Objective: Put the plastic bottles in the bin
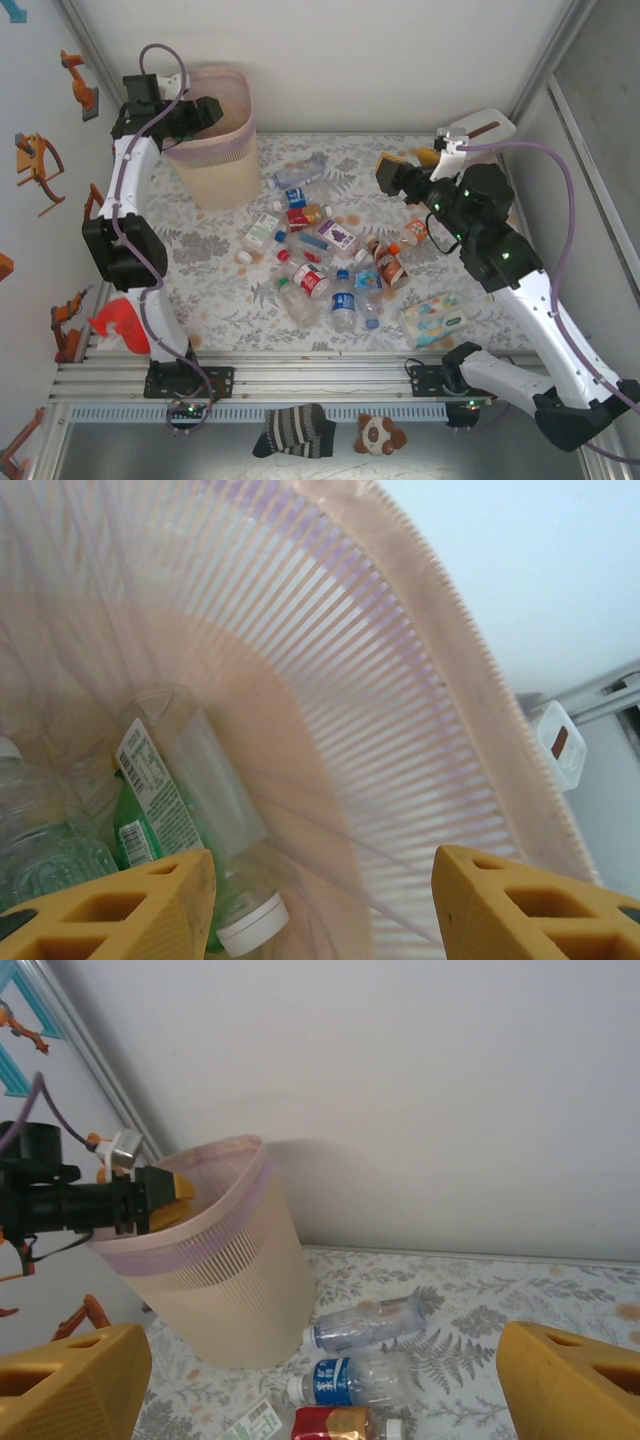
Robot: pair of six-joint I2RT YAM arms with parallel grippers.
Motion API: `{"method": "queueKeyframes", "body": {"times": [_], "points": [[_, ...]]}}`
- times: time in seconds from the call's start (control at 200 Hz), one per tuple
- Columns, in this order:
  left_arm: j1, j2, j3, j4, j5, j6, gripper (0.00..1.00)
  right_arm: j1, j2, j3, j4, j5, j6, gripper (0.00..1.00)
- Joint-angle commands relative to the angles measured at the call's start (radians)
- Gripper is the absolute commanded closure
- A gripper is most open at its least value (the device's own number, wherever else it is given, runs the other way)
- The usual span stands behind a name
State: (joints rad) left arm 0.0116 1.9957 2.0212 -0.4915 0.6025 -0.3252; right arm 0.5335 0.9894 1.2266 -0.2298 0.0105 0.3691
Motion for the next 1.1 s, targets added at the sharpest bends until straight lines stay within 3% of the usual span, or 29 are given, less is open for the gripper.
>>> {"method": "queueKeyframes", "body": {"times": [0.0,0.2,0.451,0.736,1.097], "points": [[0.01,-0.077,0.002,0.0,0.031,0.026,0.41,0.003,0.017,0.045,-0.067,0.065,-0.002,0.12],[0.01,-0.178,-0.091,0.054,0.047,0.025,0.42,0.002,0.065,0.091,-0.198,0.129,0.013,0.13],[0.007,-0.401,-0.368,0.183,0.054,-0.005,0.42,-0.017,0.128,0.103,-0.353,0.221,0.068,0.16],[-0.037,-0.627,-0.652,0.283,0.05,-0.046,0.42,-0.133,0.231,0.056,-0.484,0.119,0.2,0.17],[-0.144,-0.763,-0.869,0.295,-0.037,-0.064,0.42,-0.274,0.302,-0.108,-0.395,0.013,0.341,0.13]]}}
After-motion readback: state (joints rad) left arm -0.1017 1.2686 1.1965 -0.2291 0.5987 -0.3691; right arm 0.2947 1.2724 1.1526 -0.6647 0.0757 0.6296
